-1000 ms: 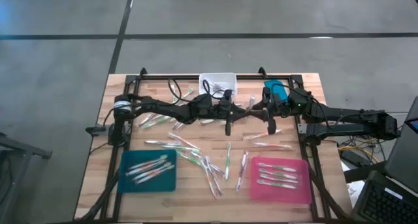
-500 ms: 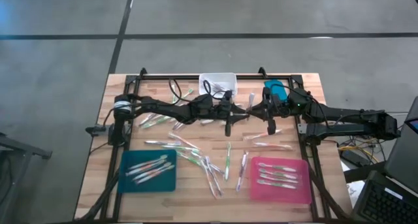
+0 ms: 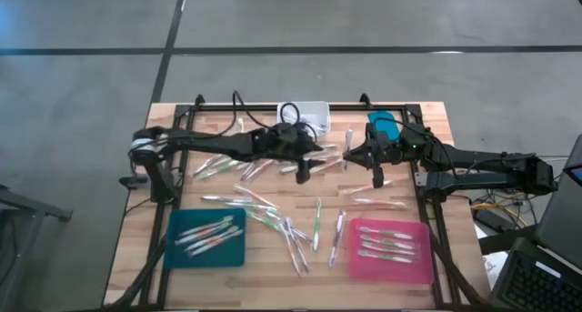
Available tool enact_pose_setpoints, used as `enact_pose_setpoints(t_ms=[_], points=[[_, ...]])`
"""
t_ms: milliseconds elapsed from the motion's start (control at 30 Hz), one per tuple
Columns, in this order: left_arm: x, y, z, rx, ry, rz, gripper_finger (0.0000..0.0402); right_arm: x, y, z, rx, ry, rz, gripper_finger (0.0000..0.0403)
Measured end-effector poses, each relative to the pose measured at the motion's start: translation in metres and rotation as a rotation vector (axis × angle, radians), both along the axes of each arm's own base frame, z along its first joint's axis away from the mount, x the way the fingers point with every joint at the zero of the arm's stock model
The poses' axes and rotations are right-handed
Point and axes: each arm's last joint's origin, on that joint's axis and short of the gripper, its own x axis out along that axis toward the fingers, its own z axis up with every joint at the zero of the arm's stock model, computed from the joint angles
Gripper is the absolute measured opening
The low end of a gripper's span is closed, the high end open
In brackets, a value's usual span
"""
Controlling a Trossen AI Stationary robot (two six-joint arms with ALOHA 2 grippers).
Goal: Pick & Place Toothbrushes
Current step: Put the violet toothbrush into the white bin
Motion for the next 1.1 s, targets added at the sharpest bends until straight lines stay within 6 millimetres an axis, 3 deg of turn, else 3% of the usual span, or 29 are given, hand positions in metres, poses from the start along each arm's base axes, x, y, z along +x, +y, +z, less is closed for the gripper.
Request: enact_pose_setpoints(t_ms=[233, 633, 867, 1100], points=[[-0.035, -0.006, 0.0, 0.006, 0.074, 0.048, 0.0182, -0.001, -0.002, -0.004, 0.033, 0.045, -0.082, 0.0024], [-0.114, -0.018, -0.03, -0.114, -0.308, 0.108, 0.0167, 0.004, -0.006, 0.006, -0.002, 0.046, -0.161, 0.0024], [-0.139, -0.023, -0.041, -0.133, -0.457, 0.102, 0.0167, 0.038, -0.022, 0.011, -0.058, 0.197, -0.163, 0.0024], [-0.141, -0.026, -0.044, -0.141, -0.45, 0.082, 0.0167, 0.081, -0.058, 0.019, -0.089, 0.376, -0.2, 0.0024]])
